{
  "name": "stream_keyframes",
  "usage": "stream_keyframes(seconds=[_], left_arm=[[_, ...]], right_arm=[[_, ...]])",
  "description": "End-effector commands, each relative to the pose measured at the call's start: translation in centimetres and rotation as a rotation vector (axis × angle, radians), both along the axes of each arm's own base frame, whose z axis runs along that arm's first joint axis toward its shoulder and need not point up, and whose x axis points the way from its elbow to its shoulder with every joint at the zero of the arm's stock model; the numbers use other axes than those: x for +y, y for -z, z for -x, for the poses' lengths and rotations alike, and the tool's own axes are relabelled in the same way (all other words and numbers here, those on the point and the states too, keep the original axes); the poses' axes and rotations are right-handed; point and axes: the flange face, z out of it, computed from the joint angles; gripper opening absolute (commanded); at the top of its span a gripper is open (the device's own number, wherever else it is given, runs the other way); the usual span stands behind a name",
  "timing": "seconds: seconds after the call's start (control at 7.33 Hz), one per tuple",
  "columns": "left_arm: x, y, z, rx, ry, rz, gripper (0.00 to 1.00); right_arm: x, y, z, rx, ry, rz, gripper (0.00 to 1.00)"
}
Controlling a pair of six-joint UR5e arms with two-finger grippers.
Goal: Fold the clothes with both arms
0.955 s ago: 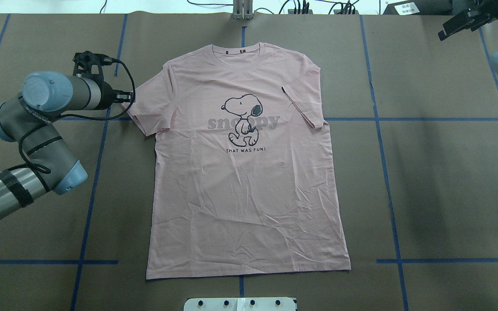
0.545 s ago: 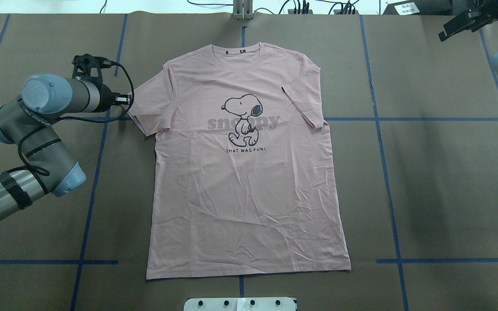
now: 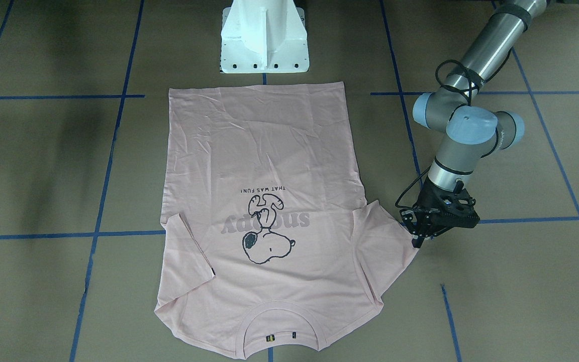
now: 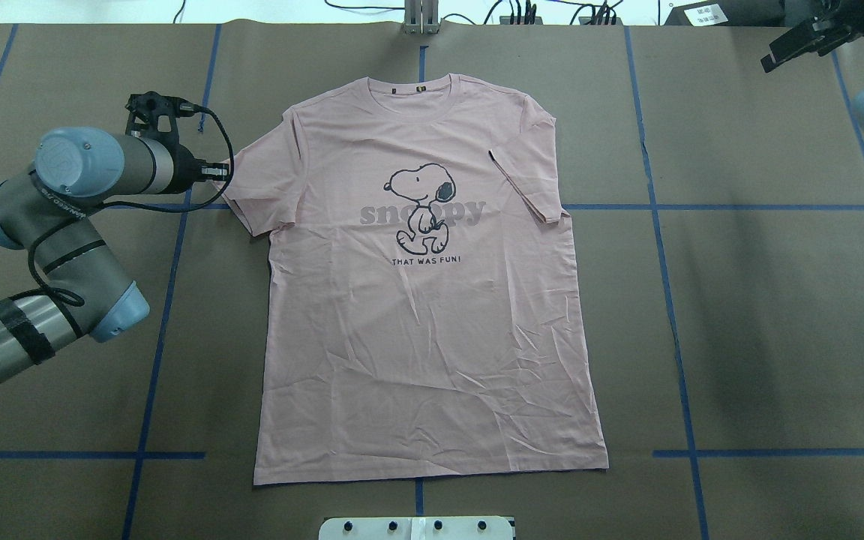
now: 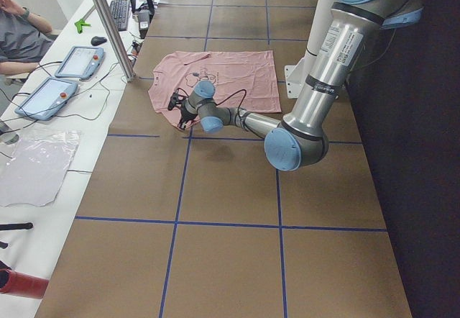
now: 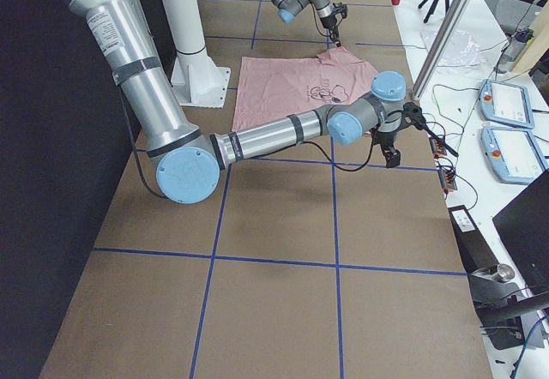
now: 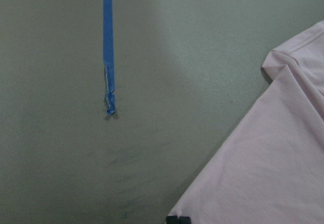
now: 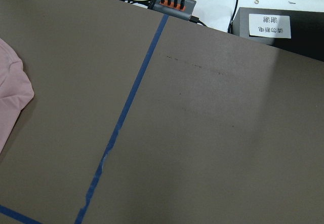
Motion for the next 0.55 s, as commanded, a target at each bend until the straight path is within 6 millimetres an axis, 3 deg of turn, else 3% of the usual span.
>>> stream_keyframes(seconds=[0.0,0.27,0.41], left_arm=[[0.1,6.5,-0.4,-0.027,-0.008,0.032,0.0],[-0.9,16.0,-2.3,-0.084,-0.007,0.107,0.0],[-0.8,19.1,-4.0,-0.082,0.007,0.159,0.0]], right_arm=[[0.0,-0.1,0.0,0.0,-0.004,0.004,1.0],[0.0,0.0,0.0,0.0,-0.008,0.006,1.0],[0.0,0.1,0.0,-0.001,-0.008,0.004,1.0]])
